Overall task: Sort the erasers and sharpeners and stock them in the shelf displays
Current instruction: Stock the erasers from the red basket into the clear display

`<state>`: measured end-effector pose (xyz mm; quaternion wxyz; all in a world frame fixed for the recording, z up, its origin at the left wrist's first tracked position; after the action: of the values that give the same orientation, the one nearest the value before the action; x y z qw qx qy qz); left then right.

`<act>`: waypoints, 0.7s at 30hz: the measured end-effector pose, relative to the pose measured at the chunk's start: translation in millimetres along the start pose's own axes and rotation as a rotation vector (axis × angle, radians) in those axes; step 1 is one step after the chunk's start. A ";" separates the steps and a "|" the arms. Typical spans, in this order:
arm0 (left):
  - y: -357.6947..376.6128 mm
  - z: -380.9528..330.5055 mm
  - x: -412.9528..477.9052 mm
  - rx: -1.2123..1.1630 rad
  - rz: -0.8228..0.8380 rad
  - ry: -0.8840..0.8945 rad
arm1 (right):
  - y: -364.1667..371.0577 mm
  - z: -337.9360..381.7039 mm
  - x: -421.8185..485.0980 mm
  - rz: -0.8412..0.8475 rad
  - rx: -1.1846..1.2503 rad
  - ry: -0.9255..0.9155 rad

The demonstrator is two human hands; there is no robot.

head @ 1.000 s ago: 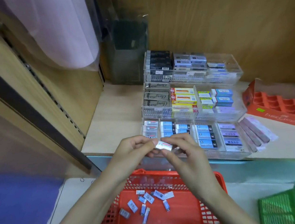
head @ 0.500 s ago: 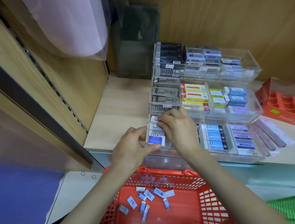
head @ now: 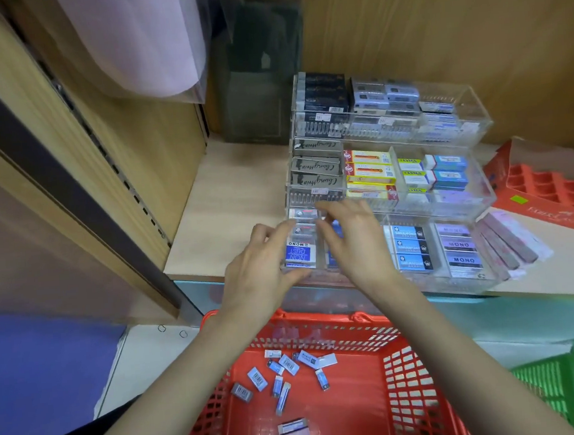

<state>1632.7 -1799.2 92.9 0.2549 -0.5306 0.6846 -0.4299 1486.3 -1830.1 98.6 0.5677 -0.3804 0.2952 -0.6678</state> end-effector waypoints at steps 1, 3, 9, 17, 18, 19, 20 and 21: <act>-1.0 -2.3 -2.2 0.026 0.001 0.047 | -9.1 -2.0 -10.7 -0.022 0.034 0.014; -2.8 -3.3 -5.2 0.029 0.013 0.105 | -25.6 -8.1 -34.4 -0.057 0.073 0.032; -6.1 1.6 -1.0 -0.055 0.026 0.106 | -56.9 -30.2 -91.8 -0.094 0.064 0.073; -8.3 -1.3 0.9 0.004 0.085 0.131 | -49.9 -54.5 -137.5 -0.072 0.041 0.097; -9.7 -3.9 -1.1 0.031 0.060 0.141 | -44.5 -57.3 -144.9 -0.059 0.036 0.103; -11.5 -6.8 -3.8 0.054 0.011 0.151 | -36.7 -61.9 -152.5 -0.044 0.024 0.116; -13.4 -10.1 -7.8 0.056 -0.063 0.173 | -24.8 -70.4 -159.6 -0.020 0.016 0.140; -13.0 -13.5 -14.5 0.016 -0.140 0.210 | -10.3 -80.4 -167.8 0.015 0.012 0.184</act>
<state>1632.8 -1782.1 109.3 0.1557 -0.5270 0.6654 -0.5053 1424.2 -1666.3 35.0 0.5453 -0.3118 0.3450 -0.6974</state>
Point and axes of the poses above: each hand's wrist, its own x-axis towards the middle knuckle, its own y-axis out of the palm, z = x × y, the point moved 3 cm from there along x, towards the middle knuckle, and after that the axes turned 12 degrees about y, right-handed, at the moved point
